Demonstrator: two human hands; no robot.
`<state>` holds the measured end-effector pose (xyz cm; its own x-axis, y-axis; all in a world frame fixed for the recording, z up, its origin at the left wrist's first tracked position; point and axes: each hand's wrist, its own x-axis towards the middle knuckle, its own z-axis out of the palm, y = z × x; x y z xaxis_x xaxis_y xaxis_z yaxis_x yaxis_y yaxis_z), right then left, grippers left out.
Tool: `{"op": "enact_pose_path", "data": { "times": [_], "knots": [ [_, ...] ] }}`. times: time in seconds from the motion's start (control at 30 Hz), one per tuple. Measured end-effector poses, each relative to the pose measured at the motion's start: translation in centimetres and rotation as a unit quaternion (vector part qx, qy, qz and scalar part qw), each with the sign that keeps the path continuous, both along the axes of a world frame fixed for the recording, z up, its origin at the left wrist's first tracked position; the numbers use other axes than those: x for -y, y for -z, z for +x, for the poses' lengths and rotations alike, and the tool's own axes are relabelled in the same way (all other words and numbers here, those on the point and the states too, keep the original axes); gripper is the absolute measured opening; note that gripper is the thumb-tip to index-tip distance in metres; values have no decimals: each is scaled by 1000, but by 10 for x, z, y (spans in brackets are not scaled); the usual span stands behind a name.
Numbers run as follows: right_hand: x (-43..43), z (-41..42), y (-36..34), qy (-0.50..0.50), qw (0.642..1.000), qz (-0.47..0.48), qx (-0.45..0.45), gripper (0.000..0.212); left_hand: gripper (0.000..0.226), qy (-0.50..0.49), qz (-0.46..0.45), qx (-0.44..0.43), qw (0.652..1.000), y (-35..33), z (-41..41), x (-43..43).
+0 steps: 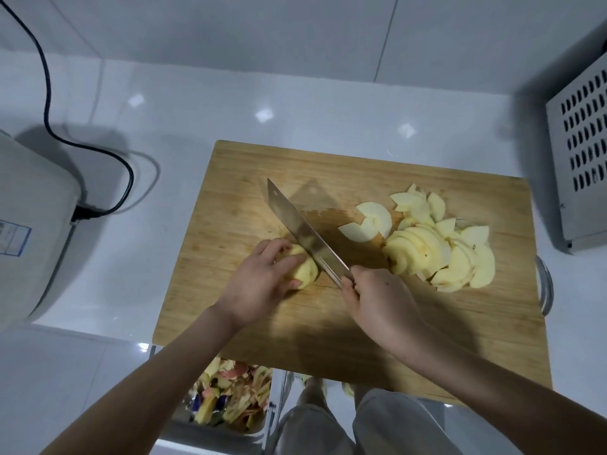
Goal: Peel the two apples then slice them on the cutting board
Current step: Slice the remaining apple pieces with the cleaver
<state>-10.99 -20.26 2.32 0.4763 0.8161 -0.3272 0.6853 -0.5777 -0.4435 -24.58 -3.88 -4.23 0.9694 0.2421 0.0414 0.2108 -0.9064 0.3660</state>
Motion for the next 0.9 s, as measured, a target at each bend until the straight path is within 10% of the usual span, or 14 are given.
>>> {"op": "enact_pose_path", "data": {
  "times": [0.9],
  "knots": [
    [-10, -9, 13, 9, 1000, 2, 12, 22, 43, 69, 45, 16, 996, 3, 4, -4]
  ]
}}
